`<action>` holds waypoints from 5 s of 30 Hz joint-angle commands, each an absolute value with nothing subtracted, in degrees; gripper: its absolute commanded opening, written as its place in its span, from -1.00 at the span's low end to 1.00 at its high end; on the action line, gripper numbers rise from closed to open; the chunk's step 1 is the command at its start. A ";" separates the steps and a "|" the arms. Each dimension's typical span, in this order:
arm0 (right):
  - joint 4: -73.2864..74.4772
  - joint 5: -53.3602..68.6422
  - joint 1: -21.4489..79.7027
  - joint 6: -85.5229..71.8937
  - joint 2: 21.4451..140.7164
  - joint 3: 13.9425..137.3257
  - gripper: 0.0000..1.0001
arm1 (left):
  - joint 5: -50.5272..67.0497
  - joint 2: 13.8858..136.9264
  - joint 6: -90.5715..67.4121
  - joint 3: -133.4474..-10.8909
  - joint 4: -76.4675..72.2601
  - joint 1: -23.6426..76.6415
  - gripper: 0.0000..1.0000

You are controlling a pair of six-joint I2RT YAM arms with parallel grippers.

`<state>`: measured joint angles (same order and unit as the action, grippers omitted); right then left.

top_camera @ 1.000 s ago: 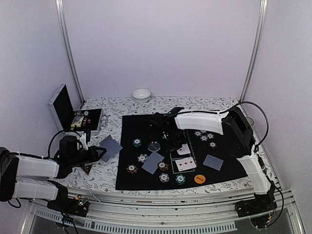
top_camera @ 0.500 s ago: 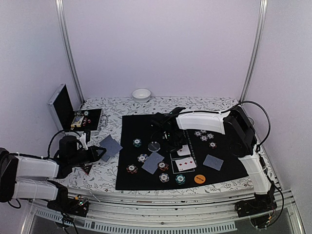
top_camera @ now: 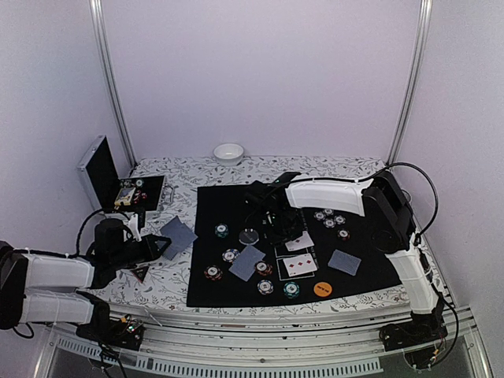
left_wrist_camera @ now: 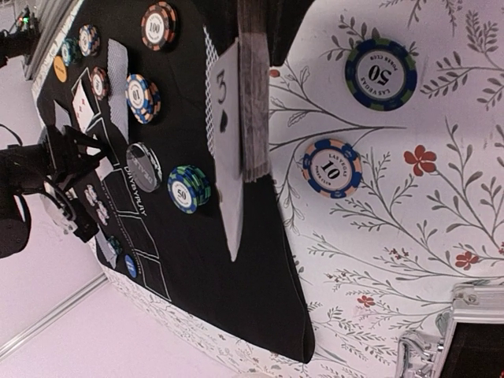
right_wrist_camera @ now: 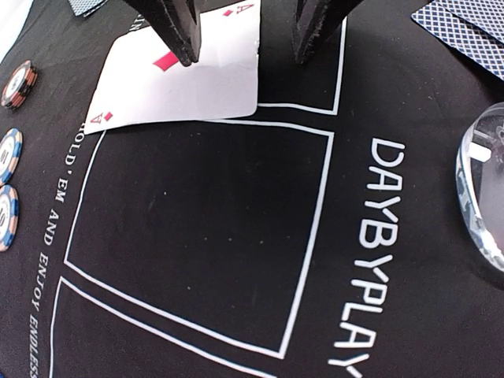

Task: Distribute texas hold em gaming equipment
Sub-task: Flop the poker card in the community card area, then pick up the poker card from the face-down deck piles.

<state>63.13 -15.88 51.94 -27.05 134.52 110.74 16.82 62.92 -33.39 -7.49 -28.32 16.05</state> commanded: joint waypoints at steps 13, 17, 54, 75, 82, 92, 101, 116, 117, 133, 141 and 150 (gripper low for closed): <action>44.14 3.45 49.18 -24.47 118.50 102.09 0.18 | 16.22 61.75 -32.46 -7.12 -28.24 15.69 -1.00; 41.13 4.06 43.08 -24.28 112.76 92.41 0.27 | 16.10 61.46 -32.33 -7.18 -28.11 15.59 -1.00; 38.92 6.26 41.65 -24.11 119.17 82.16 0.23 | 15.91 61.17 -31.54 -8.02 -26.89 15.59 -1.00; 33.02 0.42 43.99 -18.91 104.03 86.45 0.86 | 19.63 52.98 -31.06 -8.35 -26.73 15.65 -1.00; 9.76 23.30 51.06 -10.25 99.91 84.38 0.98 | 29.43 46.10 -31.42 -7.91 -34.35 18.72 -1.00; 7.99 33.36 54.91 -13.18 113.29 95.30 0.22 | 31.80 42.63 -32.12 -9.38 -39.68 25.35 -1.00; 8.55 34.26 55.81 -14.42 114.90 95.52 -0.87 | 30.23 43.68 -31.55 -9.52 -39.72 25.60 -1.00; 10.24 35.46 58.43 -10.66 115.15 96.95 -0.90 | 22.69 46.58 -29.57 -11.59 -32.11 25.63 -1.00; 10.20 35.33 58.44 -10.41 115.40 97.21 -0.83 | 23.06 46.58 -29.56 -11.58 -32.35 25.66 -1.00; 16.06 14.33 58.49 -11.79 115.23 97.64 -0.92 | 23.05 45.62 -29.86 -10.59 -33.04 25.66 -1.00; 15.60 16.37 59.65 -11.44 114.61 96.33 -0.74 | 22.59 45.92 -29.52 -10.61 -32.93 25.66 -1.00; 14.53 16.61 62.16 -8.05 114.10 96.81 -0.73 | 22.19 45.70 -29.50 -10.06 -32.96 25.71 -1.00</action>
<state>15.25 16.60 60.88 -9.82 115.18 97.08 22.81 46.09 -30.15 -10.13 -32.12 25.23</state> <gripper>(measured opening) 0.138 0.084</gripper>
